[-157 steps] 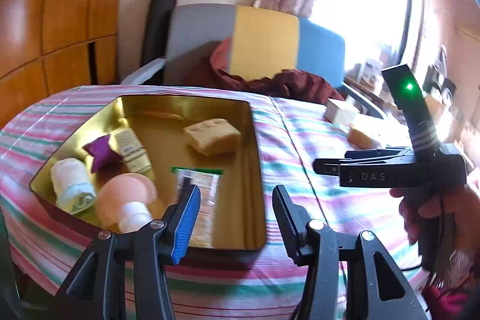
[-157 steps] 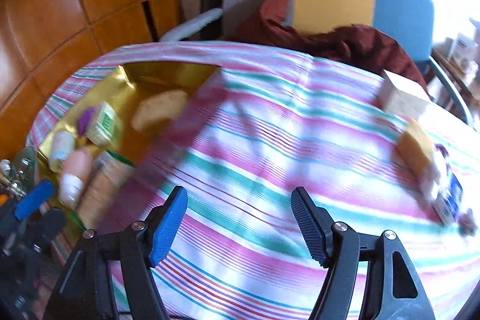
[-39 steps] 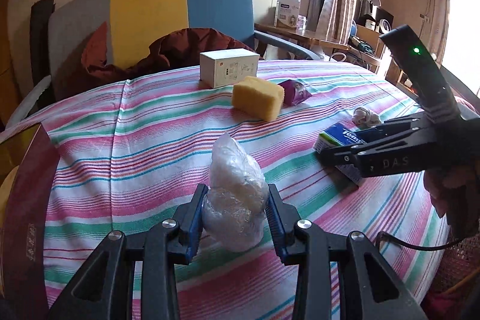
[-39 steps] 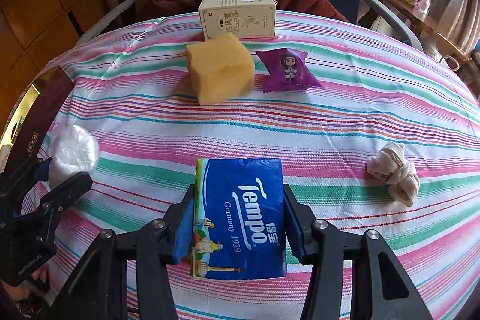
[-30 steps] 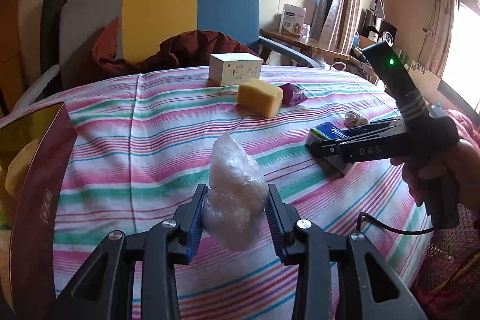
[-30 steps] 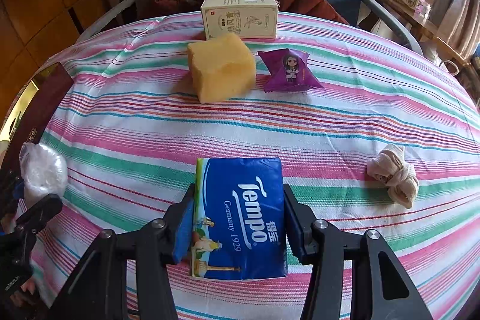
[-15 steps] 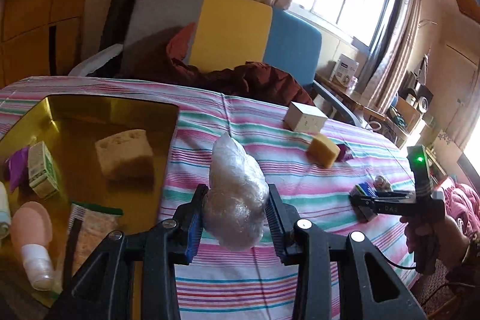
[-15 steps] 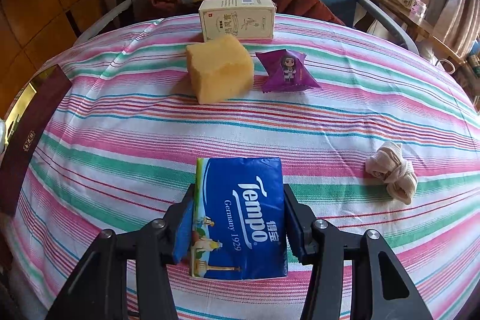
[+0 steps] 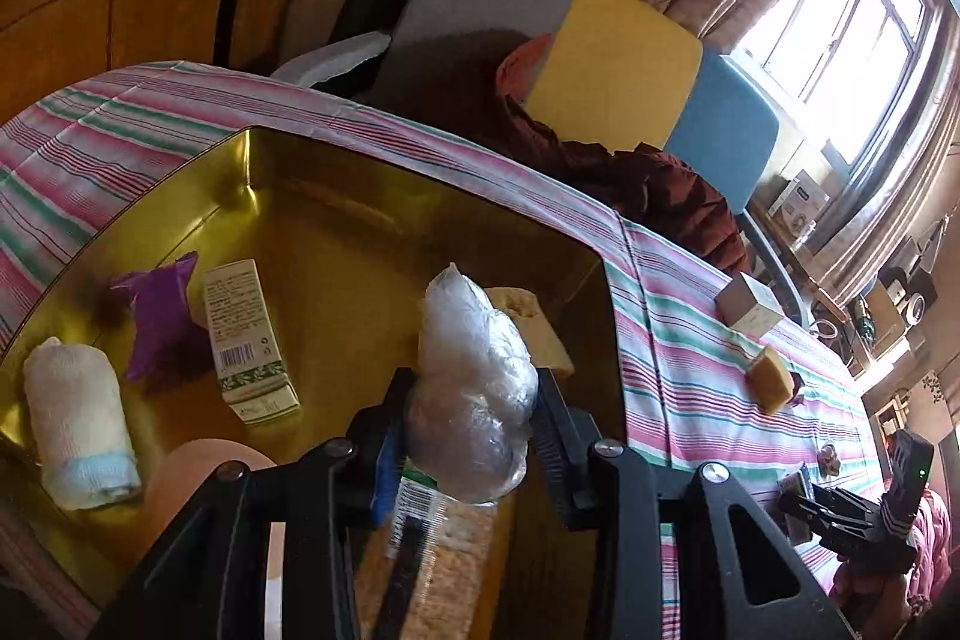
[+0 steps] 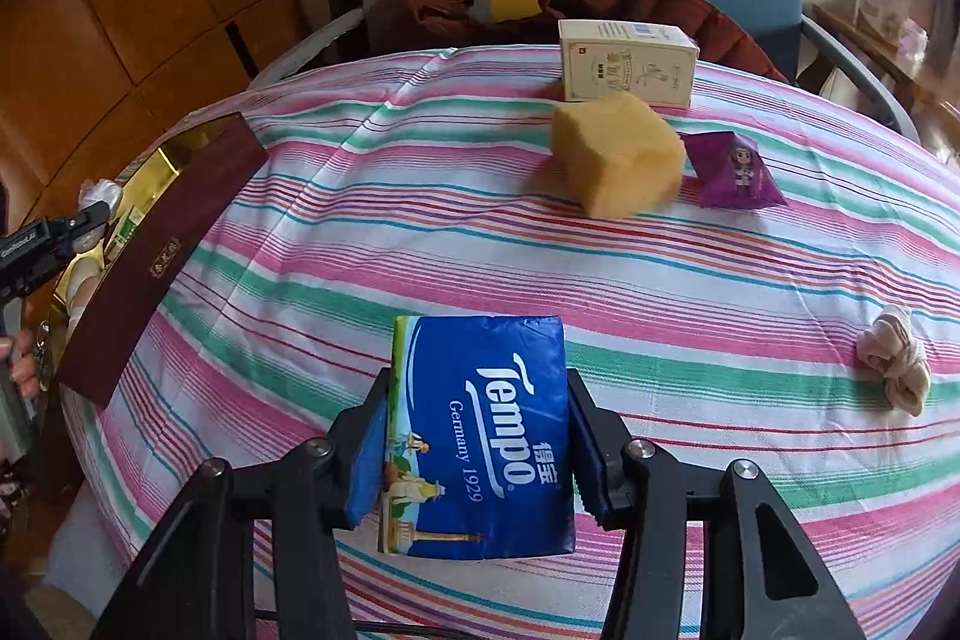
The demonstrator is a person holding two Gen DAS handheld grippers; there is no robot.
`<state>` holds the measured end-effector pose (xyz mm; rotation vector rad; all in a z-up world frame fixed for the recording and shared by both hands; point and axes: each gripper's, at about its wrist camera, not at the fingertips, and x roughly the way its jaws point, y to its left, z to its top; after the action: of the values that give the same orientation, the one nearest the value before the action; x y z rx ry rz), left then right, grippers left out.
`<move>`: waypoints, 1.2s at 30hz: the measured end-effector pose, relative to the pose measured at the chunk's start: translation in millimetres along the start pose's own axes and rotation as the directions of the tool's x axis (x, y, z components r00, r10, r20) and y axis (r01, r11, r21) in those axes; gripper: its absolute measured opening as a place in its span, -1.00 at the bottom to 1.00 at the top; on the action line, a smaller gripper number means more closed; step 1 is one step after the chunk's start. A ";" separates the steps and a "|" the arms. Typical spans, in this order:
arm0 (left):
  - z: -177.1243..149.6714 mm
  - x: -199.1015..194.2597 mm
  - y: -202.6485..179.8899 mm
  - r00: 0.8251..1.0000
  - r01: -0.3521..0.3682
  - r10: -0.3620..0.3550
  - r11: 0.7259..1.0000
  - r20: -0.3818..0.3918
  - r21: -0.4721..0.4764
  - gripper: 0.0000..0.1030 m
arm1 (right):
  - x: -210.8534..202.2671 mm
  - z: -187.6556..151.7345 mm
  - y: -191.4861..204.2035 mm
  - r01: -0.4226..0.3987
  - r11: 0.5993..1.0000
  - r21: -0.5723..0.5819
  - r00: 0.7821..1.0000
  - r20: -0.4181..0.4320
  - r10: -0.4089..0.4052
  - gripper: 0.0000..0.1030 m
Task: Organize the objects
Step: 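Carry the white plastic bag into the tray and release with left while right carries Tempo pack, then lower the blue Tempo pack into the gold tray and open the right gripper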
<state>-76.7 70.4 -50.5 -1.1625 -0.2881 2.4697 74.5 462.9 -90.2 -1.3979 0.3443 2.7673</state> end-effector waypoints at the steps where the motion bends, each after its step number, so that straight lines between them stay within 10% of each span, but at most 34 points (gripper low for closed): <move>1: 2.2 4.1 3.0 1.000 -0.018 0.018 1.000 -0.011 0.000 -0.26 | -1.3 0.0 -0.2 -0.003 1.000 -0.002 1.000 0.005 0.003 0.02; 9: 9.9 26.3 24.5 0.993 -0.088 0.082 0.994 -0.085 -0.068 -0.14 | -2.2 0.7 -0.2 -0.009 1.000 -0.008 1.000 0.009 0.009 0.02; 13: 7.2 21.4 24.4 0.995 -0.092 0.089 0.993 -0.049 -0.073 0.24 | -0.3 -0.3 3.3 -0.009 1.000 -0.026 1.000 0.002 0.009 0.02; 36: -33.9 -55.3 35.4 0.987 -0.079 0.088 0.995 0.132 -0.068 0.25 | -11.3 18.6 81.6 -0.105 0.992 -0.071 0.994 -0.020 0.104 0.02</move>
<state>-27.8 15.2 -45.9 -1.0530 -0.3641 2.6358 56.9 388.0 -55.4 -1.4593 0.3301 2.8809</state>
